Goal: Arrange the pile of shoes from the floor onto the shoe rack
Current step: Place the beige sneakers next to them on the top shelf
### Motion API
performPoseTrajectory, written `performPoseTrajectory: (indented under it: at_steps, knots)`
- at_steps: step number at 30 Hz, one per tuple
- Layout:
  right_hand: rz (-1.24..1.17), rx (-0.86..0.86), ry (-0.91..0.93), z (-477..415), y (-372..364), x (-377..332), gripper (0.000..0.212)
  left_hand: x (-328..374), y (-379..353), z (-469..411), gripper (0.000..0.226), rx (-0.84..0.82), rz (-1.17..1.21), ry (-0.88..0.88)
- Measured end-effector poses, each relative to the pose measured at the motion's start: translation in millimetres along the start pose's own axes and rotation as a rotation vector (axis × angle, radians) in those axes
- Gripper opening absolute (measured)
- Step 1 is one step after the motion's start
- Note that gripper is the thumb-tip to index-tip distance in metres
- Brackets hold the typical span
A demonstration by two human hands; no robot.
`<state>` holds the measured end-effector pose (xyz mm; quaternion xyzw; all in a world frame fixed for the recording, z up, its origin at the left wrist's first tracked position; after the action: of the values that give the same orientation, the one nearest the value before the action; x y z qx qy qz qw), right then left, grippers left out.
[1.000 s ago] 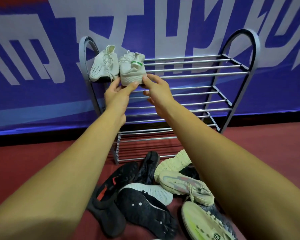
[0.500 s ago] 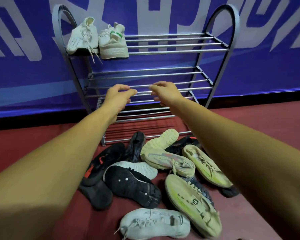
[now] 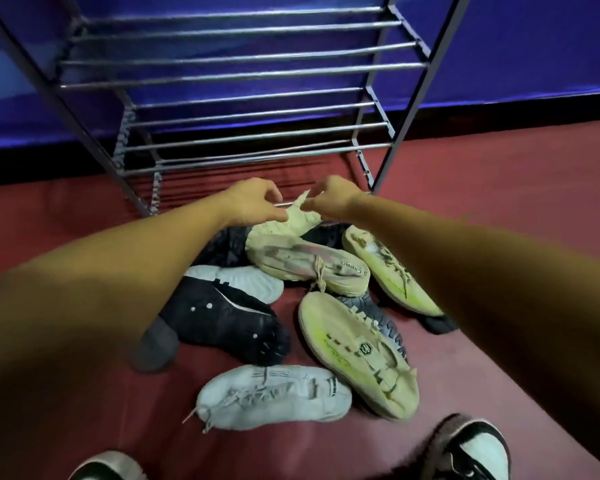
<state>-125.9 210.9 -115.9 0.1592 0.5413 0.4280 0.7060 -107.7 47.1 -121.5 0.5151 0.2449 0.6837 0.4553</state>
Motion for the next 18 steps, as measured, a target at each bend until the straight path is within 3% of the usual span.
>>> performPoseTrajectory:
  at_steps: [7,14,18]
  knots:
    - [0.404,-0.234,-0.011,-16.9,-29.1,45.1,0.038,-25.5,-38.5,-28.5,0.048,-0.165,-0.201,0.041]
    - [0.436,-0.318,-0.103,-38.6,-52.2,79.9,0.044,-35.4,-69.3,-61.4,0.053,-0.231,-0.264,0.046]
    - [0.492,-0.335,-0.108,-46.4,-60.2,87.6,0.036,-48.8,-78.0,-66.6,0.064,-0.237,-0.365,0.083]
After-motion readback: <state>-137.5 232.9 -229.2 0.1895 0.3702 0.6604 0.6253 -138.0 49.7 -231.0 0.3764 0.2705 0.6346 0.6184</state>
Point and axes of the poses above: each hand's wrist, its own z-axis away from the middle knuckle, its own y-axis out of the back of the hand, x = y × z, the point moved 5 cm from there along -z, towards the middle knuckle, and after that the axes turned 6 degrees about -z, right-handed, at the moved point
